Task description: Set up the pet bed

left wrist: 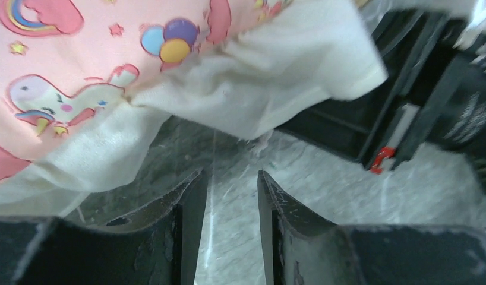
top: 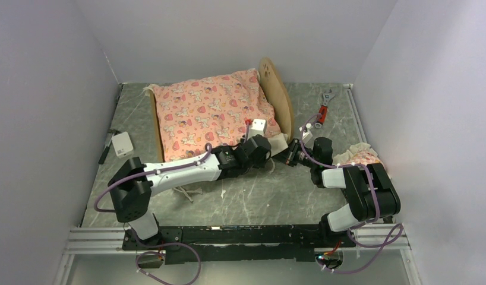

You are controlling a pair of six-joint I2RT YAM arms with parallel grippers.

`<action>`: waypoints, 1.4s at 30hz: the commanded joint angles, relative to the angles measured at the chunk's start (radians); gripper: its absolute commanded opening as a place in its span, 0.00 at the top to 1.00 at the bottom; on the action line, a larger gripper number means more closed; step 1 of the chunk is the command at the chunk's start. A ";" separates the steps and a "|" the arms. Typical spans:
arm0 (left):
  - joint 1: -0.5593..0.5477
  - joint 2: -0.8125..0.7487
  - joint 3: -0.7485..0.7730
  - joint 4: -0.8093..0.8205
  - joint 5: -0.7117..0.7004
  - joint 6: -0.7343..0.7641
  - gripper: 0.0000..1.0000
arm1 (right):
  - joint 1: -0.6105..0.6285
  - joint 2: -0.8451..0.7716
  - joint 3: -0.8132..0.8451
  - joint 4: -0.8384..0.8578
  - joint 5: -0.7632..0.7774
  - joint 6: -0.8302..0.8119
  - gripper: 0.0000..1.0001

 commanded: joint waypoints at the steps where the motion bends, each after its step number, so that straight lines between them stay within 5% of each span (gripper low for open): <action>1: -0.004 0.025 -0.057 0.092 0.088 0.210 0.57 | 0.002 -0.006 0.010 0.040 -0.027 -0.002 1.00; 8: -0.005 0.086 -0.135 0.318 0.182 0.483 0.47 | 0.002 -0.017 0.013 0.025 -0.026 -0.006 1.00; 26: 0.004 0.228 -0.107 0.467 0.056 0.575 0.49 | 0.002 -0.021 0.009 0.034 -0.031 0.002 1.00; 36: 0.019 0.236 -0.118 0.539 0.084 0.599 0.62 | 0.002 -0.022 0.010 0.032 -0.035 0.005 1.00; 42: 0.021 0.237 -0.120 0.540 0.118 0.604 0.86 | 0.002 -0.017 0.009 0.035 -0.033 0.008 1.00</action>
